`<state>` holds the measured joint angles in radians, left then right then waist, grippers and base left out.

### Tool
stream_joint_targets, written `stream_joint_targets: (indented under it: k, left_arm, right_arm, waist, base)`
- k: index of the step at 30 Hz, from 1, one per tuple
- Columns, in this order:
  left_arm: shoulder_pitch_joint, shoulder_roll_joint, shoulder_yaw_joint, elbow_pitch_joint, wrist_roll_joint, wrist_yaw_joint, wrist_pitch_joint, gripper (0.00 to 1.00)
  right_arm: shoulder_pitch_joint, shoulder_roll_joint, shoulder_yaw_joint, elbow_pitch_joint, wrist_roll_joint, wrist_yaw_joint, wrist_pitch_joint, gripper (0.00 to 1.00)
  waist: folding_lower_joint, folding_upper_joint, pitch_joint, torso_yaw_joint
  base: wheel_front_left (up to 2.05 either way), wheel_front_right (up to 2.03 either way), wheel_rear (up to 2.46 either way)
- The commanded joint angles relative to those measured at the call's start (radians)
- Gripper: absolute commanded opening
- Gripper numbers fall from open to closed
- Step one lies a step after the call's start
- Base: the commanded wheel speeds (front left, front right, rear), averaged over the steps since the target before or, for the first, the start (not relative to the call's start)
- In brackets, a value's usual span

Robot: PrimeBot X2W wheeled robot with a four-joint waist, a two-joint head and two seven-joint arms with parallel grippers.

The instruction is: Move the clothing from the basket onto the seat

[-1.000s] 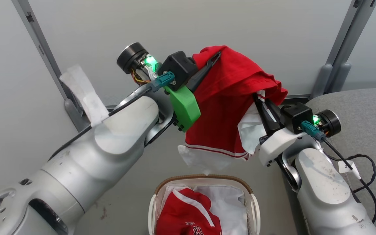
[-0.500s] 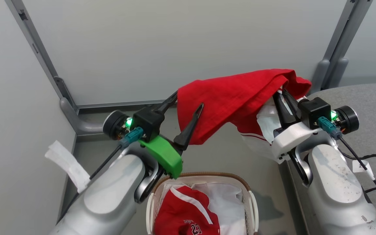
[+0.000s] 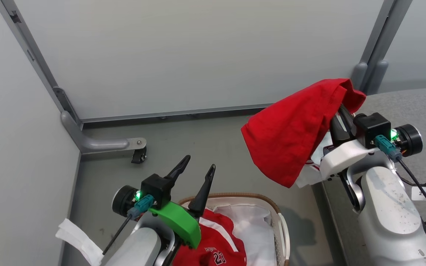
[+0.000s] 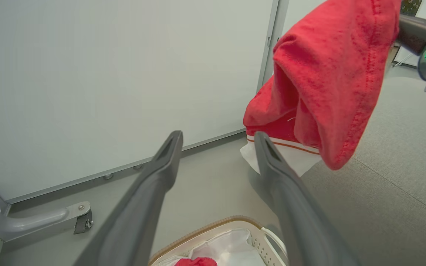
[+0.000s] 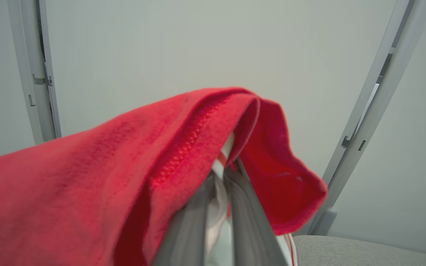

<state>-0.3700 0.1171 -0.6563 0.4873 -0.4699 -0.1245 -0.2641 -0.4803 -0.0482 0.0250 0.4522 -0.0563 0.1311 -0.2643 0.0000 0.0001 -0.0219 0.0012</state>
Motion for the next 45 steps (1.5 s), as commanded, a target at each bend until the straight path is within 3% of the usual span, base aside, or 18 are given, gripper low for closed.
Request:
stream_joint_targets:
  k: [1,10,30,38,45]
  left_arm:
    - [0.019,-0.003,0.008,0.003,0.020,-0.005,0.000,1.00]
    - [0.053,-0.025,0.004,-0.004,0.044,-0.008,-0.001,1.00]
    - [0.017,-0.059,-0.022,-0.033,0.063,-0.008,-0.001,1.00]
    - [-0.013,-0.054,-0.043,-0.033,0.074,-0.008,-0.001,1.00]
    - [-0.067,-0.039,-0.059,-0.054,0.089,-0.007,-0.001,1.00]
  right_arm:
    - [0.019,-0.004,-0.006,-0.004,-0.009,-0.001,0.000,0.00]
    - [0.026,-0.004,-0.029,0.005,-0.027,-0.001,0.000,0.00]
    - [-0.008,-0.003,-0.165,-0.029,-0.110,-0.001,0.000,0.00]
    - [-0.046,-0.003,-0.227,-0.038,-0.103,-0.001,0.000,0.00]
    - [-0.171,-0.017,-0.308,-0.048,-0.168,-0.001,0.000,0.00]
  waist:
    - [0.0000,-0.0001,0.002,-0.002]
    - [0.0000,-0.0001,0.013,-0.048]
    - [0.0000,-0.0001,0.087,-0.320]
    - [0.0000,-0.0001,0.139,-0.348]
    - [0.0000,-0.0001,0.234,-0.317]
  base:
    - [0.00,0.00,0.00]
    - [0.00,0.00,0.00]
    - [0.00,0.00,0.00]
    - [0.00,0.00,0.00]
    - [0.00,0.00,0.00]
